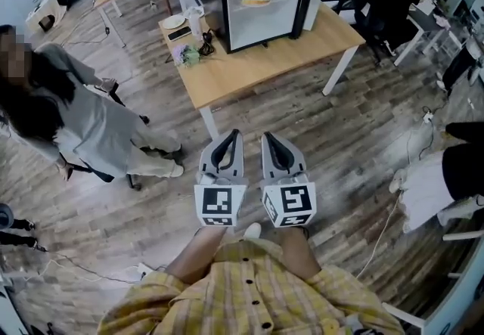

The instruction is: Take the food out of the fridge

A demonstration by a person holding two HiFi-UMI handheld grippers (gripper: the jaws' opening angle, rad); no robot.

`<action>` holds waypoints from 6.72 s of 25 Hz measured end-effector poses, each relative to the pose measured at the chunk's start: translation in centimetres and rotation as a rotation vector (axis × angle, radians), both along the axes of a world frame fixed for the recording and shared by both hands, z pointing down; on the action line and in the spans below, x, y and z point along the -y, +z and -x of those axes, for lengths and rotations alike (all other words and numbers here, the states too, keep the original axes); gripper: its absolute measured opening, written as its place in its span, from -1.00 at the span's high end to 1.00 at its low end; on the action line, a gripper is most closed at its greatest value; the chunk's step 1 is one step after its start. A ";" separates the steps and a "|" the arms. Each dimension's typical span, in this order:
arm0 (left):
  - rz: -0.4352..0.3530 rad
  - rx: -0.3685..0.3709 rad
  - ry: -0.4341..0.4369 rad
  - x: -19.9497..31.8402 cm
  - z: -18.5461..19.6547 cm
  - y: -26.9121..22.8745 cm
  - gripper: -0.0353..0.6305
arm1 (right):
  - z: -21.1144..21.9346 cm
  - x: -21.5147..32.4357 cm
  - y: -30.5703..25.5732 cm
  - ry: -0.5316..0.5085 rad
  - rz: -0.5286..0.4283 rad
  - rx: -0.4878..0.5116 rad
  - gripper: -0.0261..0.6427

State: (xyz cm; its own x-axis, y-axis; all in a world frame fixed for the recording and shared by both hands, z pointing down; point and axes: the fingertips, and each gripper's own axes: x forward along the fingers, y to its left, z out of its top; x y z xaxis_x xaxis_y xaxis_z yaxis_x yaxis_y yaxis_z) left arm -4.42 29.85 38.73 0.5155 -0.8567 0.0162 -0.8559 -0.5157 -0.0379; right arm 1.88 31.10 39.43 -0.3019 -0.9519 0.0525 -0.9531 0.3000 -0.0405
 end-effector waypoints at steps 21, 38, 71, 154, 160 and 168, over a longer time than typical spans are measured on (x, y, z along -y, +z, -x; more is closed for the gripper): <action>0.014 -0.021 0.037 20.2 -1.8 0.5 0.87 | -1.3 19.9 -0.3 0.037 0.018 -0.042 0.90; -0.017 -0.022 0.065 34.6 0.6 -1.1 0.87 | 0.7 34.5 -1.0 0.072 0.029 -0.037 0.89; 0.014 -0.006 0.035 46.0 -3.6 0.6 0.87 | -4.3 47.5 2.1 0.049 0.117 0.037 0.89; 0.051 0.079 -0.151 53.9 -2.1 3.2 0.87 | -11.9 62.0 12.7 0.160 0.406 1.495 0.86; 0.044 0.067 -0.122 52.6 -2.3 2.7 0.87 | -11.6 60.0 11.2 0.165 0.388 1.507 0.86; 0.040 0.037 -0.079 51.1 -2.9 2.4 0.87 | -10.9 56.4 8.9 0.137 0.364 1.500 0.86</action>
State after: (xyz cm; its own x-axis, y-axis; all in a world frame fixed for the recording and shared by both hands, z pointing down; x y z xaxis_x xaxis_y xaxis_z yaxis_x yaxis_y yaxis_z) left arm -1.54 -21.25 41.18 0.4448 -0.8930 0.0688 -0.8924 -0.4484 -0.0508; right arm 12.78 -25.29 48.36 -0.2023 -0.9791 0.0183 0.0090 -0.0206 -0.9997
